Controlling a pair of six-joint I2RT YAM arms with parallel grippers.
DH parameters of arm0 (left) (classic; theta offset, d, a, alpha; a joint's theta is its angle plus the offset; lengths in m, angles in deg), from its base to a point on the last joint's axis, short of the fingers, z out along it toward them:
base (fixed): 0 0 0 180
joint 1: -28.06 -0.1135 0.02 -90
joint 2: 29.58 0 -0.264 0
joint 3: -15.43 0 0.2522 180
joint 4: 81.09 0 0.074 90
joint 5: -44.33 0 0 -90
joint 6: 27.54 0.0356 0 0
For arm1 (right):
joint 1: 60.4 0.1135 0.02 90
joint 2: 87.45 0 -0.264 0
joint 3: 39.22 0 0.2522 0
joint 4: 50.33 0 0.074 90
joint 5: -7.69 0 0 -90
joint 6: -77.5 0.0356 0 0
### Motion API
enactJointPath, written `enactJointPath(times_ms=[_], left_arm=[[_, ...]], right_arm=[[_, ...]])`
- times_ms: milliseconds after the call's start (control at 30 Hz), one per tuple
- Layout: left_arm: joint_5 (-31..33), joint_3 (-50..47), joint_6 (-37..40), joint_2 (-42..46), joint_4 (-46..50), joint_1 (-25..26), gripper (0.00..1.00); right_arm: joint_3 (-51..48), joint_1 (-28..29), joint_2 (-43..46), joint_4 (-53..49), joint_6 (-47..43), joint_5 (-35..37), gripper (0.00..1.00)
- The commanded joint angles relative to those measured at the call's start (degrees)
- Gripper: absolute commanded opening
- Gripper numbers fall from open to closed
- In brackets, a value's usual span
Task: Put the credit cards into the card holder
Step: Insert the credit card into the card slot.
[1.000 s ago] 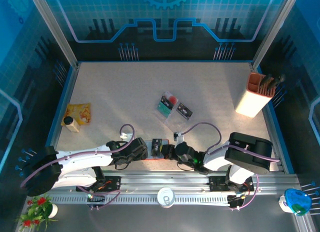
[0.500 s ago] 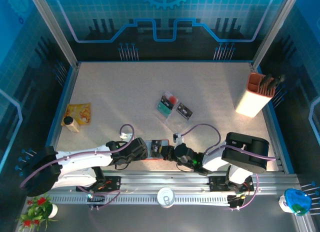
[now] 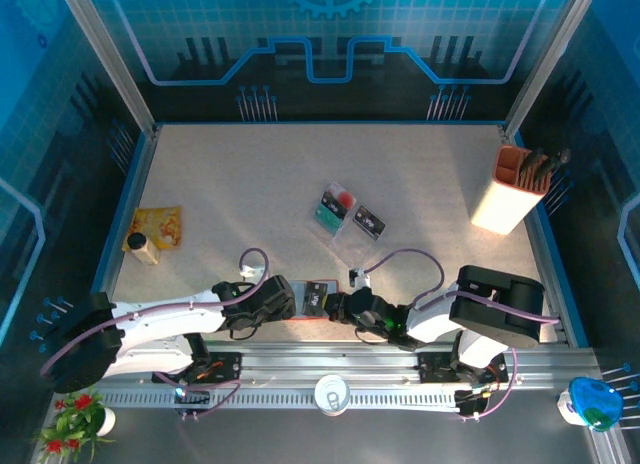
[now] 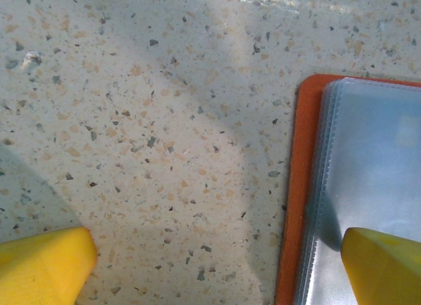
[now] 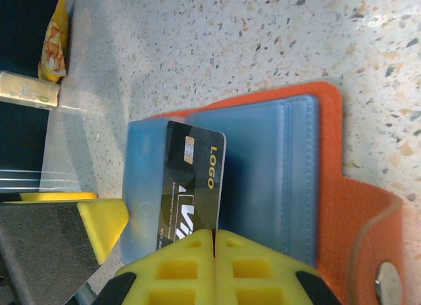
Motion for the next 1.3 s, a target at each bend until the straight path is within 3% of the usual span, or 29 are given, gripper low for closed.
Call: enactJointPath(times_ms=[0,833,1267], left_arm=[[-2.0,-3.6,-0.9,-1.3,-0.2,-0.7,0.99],[-2.1,-4.2,-0.5,0.0,-0.2,-1.2,0.99],[6.1,-3.0,-10.8,8.3,16.9,-4.3,0.99]], right_arm=[[1.3,0.9,0.6,-5.9,1.1,0.5,0.0],[8.5,-2.5,-3.2,-14.2,-1.0,-10.0,0.0],[9.2,-2.5,-3.6,-15.3,-1.3,-10.3,0.0]])
